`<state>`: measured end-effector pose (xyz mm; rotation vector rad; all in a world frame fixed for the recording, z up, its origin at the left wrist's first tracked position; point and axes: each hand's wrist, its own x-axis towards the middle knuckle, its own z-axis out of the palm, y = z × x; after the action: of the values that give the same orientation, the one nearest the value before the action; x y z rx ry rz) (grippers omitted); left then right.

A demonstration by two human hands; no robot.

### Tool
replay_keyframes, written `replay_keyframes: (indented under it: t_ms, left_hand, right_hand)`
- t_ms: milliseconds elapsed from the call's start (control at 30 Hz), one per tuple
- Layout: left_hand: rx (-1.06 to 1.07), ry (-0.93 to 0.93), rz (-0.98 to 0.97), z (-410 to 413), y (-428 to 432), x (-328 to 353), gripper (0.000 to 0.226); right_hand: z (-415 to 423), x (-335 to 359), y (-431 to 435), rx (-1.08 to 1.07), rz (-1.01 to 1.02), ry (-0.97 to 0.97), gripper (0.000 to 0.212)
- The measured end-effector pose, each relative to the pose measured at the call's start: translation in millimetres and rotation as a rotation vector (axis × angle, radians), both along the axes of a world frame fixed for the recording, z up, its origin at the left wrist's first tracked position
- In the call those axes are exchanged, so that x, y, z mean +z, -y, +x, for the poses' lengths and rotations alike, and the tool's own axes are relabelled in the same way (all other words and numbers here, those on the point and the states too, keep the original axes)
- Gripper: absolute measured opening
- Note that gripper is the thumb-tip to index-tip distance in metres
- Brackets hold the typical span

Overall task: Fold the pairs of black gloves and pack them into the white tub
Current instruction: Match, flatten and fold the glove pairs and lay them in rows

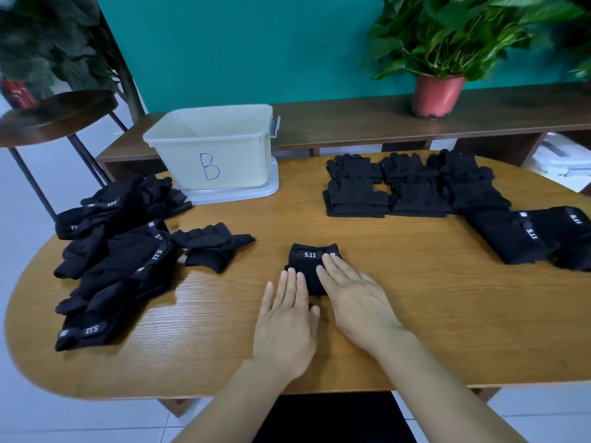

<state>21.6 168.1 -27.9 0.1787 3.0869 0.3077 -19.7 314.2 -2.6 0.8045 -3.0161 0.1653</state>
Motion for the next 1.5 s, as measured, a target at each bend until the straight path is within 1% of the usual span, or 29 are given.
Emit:
replay_keyframes:
  t_ms: [67,100,133,200,433,500,600,700,800,967,1067,1167,1267,1433,1500]
  left_hand:
    - [0.020,0.021,0.067,-0.1,-1.9,3.0,0.082]
    - [0.014,0.044,0.108,-1.8,-2.6,3.8,0.074]
    - [-0.004,0.070,0.143,-4.3,-3.5,5.0,0.065]
    - [-0.060,0.079,0.174,-11.1,-7.5,5.1,0.058]
    - [-0.255,0.043,0.066,-46.8,-54.2,3.3,0.056]
    - [-0.310,0.057,0.050,-57.0,-69.1,3.9,0.056]
    - [-0.372,0.076,0.032,-75.1,-89.6,4.5,0.060]
    - [-0.448,0.064,-0.022,-92.1,-105.8,3.9,0.063]
    - [-0.516,0.044,-0.071,-108.0,-121.5,3.3,0.064]
    - [-0.606,-0.006,-0.094,-139.1,-147.8,2.2,0.070]
    - [-0.644,-0.047,-0.115,-158.3,-159.0,1.2,0.071]
    - [-0.675,-0.131,-0.146,-173.6,-167.8,3.1,0.066]
    - [-0.683,-0.208,-0.119,-178.6,-172.3,2.6,0.060]
    - [-0.683,-0.080,-0.080,-185.9,-176.1,-0.5,0.060]
    - [-0.690,-0.073,-0.095,-189.0,-178.2,-0.6,0.059]
  right_hand:
    - [4.8,3.6,-1.1,-0.027,-0.002,0.043,0.061]
    - [7.2,4.9,-2.7,-0.044,-0.002,0.057,0.061]
    - [9.9,5.4,-5.1,-0.066,-0.003,0.069,0.060]
    - [16.5,5.5,-12.4,-0.128,-0.011,0.075,0.060]
    - [26.3,1.5,-51.8,-0.381,-0.066,0.066,0.053]
    - [24.9,-5.6,-66.5,-0.418,-0.101,-0.036,0.051]
    - [24.8,-17.2,-95.8,-0.449,-0.177,-0.118,0.043]
    - [22.4,-25.6,-118.7,-0.432,-0.179,-0.208,0.040]
    - [16.0,-37.7,-135.6,-0.443,-0.154,-0.317,0.031]
    - [-1.3,-42.0,-155.1,-0.495,-0.166,-0.357,0.042]
    - [-15.0,-41.9,-165.8,-0.547,-0.181,-0.333,0.046]
    - [-27.4,-44.1,-171.3,-0.587,-0.178,-0.324,0.047]
    - [-32.9,-47.3,-172.0,-0.615,-0.181,-0.346,0.049]
    - [-35.0,-52.0,-171.7,-0.634,-0.165,-0.387,0.051]
    - [-35.6,-52.6,-172.1,-0.645,-0.156,-0.392,0.051]
